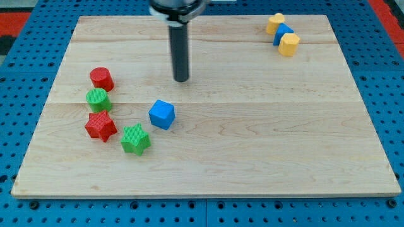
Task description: Move the red circle towards top center of the board
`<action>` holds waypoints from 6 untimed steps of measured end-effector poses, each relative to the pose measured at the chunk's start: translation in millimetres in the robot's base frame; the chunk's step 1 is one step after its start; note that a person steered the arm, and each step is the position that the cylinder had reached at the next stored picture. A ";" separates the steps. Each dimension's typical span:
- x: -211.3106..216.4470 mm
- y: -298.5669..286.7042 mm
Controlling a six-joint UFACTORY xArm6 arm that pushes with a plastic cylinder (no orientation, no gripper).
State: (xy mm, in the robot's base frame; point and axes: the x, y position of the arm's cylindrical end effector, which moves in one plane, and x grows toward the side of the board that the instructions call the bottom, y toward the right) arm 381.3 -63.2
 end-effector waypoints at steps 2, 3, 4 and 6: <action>-35.2 -113.2; -48.3 -167.7; 16.0 -186.0; -13.3 -99.4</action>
